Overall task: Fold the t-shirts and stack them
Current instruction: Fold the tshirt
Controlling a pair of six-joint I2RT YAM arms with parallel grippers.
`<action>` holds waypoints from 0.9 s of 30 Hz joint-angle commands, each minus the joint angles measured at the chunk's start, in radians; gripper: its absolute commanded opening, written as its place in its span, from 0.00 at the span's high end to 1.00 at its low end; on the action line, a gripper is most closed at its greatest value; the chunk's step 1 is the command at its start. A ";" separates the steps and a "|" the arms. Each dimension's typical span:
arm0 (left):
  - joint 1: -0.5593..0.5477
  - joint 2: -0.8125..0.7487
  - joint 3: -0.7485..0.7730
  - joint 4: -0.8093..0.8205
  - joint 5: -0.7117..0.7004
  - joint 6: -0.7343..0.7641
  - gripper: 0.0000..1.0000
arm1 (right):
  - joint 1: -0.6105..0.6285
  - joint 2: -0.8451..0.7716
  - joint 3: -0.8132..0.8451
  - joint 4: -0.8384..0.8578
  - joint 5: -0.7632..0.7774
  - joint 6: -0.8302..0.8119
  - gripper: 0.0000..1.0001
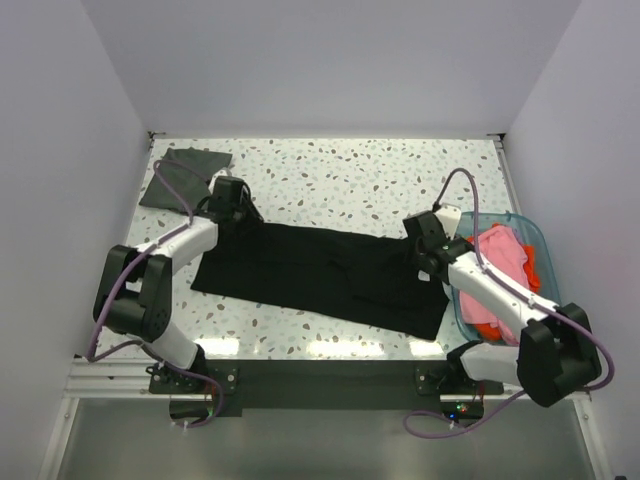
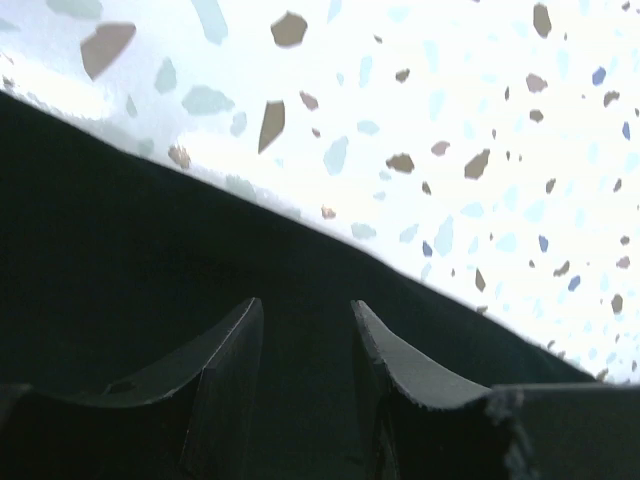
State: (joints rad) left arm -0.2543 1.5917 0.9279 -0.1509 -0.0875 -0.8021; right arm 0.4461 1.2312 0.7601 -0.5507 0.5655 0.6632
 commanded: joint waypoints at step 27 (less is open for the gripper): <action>0.124 0.327 0.368 -0.153 -0.081 0.067 0.76 | -0.104 0.051 0.018 0.118 -0.044 0.003 1.00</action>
State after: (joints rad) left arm -0.1452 1.9141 1.2499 -0.3050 -0.1646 -0.7620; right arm 0.3473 1.3304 0.8051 -0.4129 0.4812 0.6624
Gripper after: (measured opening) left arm 0.248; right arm 0.010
